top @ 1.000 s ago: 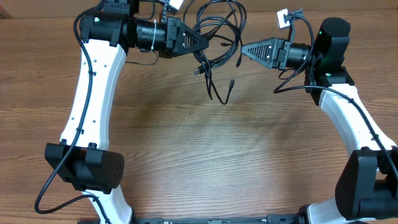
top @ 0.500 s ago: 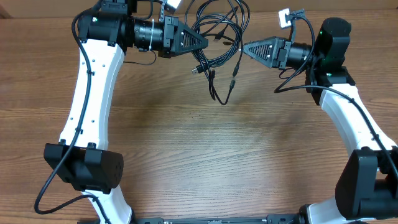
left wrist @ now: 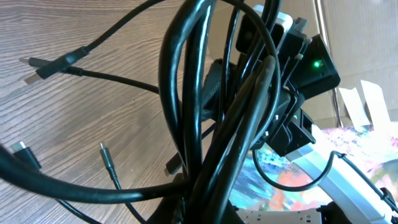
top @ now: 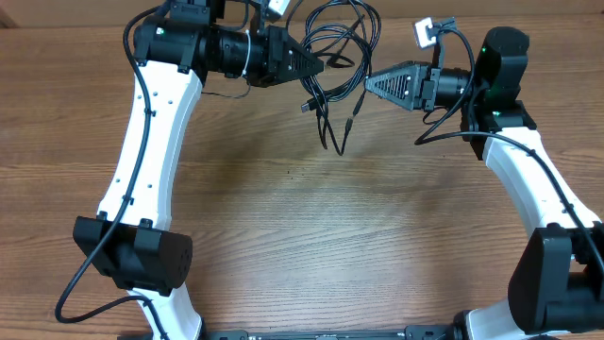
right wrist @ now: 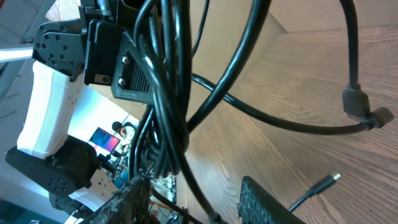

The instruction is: Untangle cables

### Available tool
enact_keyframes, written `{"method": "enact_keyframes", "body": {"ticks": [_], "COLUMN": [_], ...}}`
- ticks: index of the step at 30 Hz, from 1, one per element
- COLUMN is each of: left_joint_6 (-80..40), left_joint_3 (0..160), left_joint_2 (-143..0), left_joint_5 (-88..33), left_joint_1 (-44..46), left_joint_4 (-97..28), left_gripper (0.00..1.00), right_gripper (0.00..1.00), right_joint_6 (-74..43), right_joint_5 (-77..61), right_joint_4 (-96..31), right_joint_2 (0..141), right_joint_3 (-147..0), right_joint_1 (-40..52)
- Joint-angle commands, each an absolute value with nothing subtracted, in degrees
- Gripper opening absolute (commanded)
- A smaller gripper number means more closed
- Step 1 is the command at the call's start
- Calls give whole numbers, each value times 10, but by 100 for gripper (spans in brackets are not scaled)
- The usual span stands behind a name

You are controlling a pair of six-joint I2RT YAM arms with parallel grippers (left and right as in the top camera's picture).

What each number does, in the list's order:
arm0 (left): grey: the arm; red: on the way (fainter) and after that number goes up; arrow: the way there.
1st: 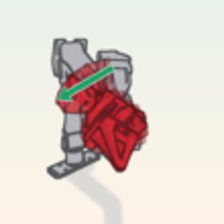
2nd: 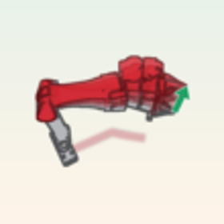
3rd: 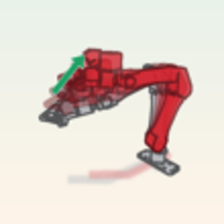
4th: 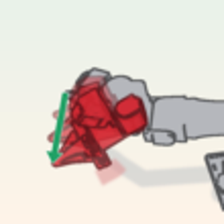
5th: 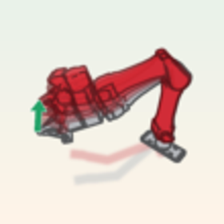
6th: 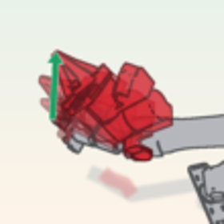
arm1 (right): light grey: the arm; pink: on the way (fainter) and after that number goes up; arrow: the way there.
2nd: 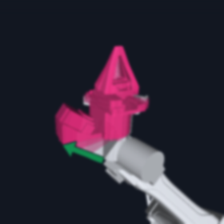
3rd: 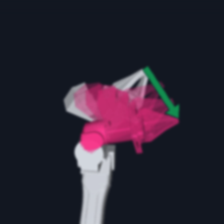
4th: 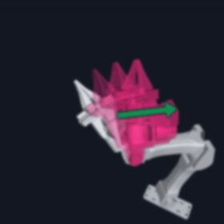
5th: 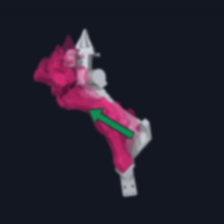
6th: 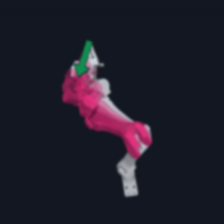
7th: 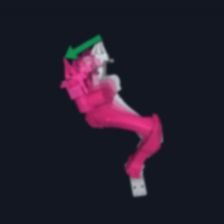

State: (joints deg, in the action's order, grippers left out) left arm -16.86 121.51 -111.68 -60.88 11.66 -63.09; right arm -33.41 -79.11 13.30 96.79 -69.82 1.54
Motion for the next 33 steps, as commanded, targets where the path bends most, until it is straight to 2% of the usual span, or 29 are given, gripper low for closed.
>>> {"method": "enact_keyframes", "body": {"ticks": [1, 6, 11, 18, 28, 33], "left_joint_6": [-178, -126, -104, -59, -65, -102], "left_joint_3": [1219, 1219, 1219, 1219, 1219, 1219], "left_joint_2": [-1122, -1122, -1122, -1122, -1122, -1122], "left_joint_5": [-610, -607, -553, -503, -489, -491], "left_joint_1": [117, 117, 121, 121, 143, 162], "left_joint_4": [-627, -630, -645, -686, -699, -707], "left_gripper": [4, 5, 4, 5, 4, 5], "right_gripper": [45, 43, 40, 45, 44, 44], "right_joint_6": [-329, -329, -329, -326, -198, -130], "right_joint_5": [-798, -798, -798, -796, -795, -749], "right_joint_4": [136, 143, 159, 211, 211, 161], "right_joint_2": [954, 954, 954, 954, 954, 954], "right_joint_3": [-708, -708, -708, -708, -708, -708], "right_joint_1": [18, 18, 18, 18, 18, 18]}}
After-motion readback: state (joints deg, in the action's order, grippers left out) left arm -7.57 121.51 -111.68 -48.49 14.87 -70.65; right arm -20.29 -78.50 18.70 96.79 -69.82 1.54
